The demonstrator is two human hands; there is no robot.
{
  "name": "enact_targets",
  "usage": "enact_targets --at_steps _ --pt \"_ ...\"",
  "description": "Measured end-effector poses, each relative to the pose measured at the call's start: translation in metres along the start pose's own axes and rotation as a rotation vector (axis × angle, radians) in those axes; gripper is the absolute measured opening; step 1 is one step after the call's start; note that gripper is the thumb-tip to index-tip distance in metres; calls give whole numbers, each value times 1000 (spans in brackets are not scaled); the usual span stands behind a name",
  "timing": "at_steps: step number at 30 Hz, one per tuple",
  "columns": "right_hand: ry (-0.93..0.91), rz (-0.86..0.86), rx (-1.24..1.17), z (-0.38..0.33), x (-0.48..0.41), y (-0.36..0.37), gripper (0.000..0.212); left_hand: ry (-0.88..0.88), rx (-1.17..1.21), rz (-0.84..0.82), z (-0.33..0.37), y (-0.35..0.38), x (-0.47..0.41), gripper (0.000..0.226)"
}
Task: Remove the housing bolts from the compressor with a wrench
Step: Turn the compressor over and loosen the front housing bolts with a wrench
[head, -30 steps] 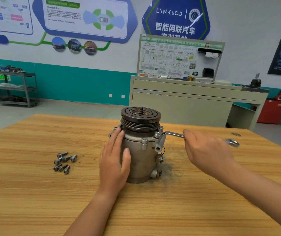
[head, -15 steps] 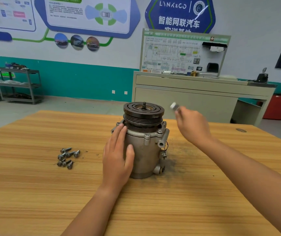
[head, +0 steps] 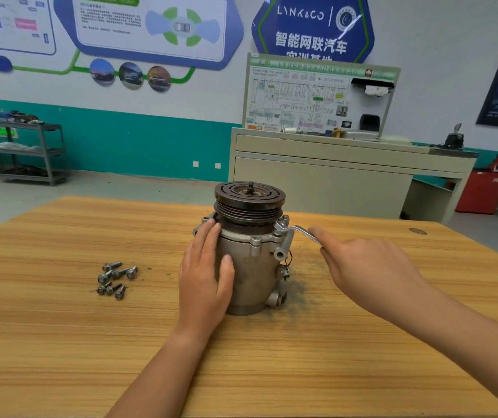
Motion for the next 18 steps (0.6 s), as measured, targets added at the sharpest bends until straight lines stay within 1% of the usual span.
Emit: enact_targets --at_steps 3,5,8,10,12,15,18 --pt "-33 -63 103 -3 -7 -4 54 -21 -4 -18 -2 2 1 49" --pt "-101 -101 213 -13 -10 -11 53 -27 -7 -21 -2 2 1 49" --pt "-234 -184 332 -35 -12 -12 58 -21 -12 -24 -1 2 1 50" --pt "-299 -181 385 -36 -13 -9 56 -23 -7 -25 -1 2 1 50" --pt "-282 -163 422 -25 -12 -4 52 -24 -5 -28 -2 2 1 50" --pt "-178 -140 347 -16 -3 8 43 -8 -7 -20 -2 1 2 50" --pt "-128 -200 273 -18 4 28 41 -6 -14 -17 -3 2 2 52"
Point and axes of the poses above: each hand's wrist, its own x-axis away from the middle knuckle, its own y-axis out of the palm, z = x × y, the point moved 10 cm from there along -x, towards the middle knuckle, and after that the axes turned 3 degrees about -y, right-handed, at the moved point
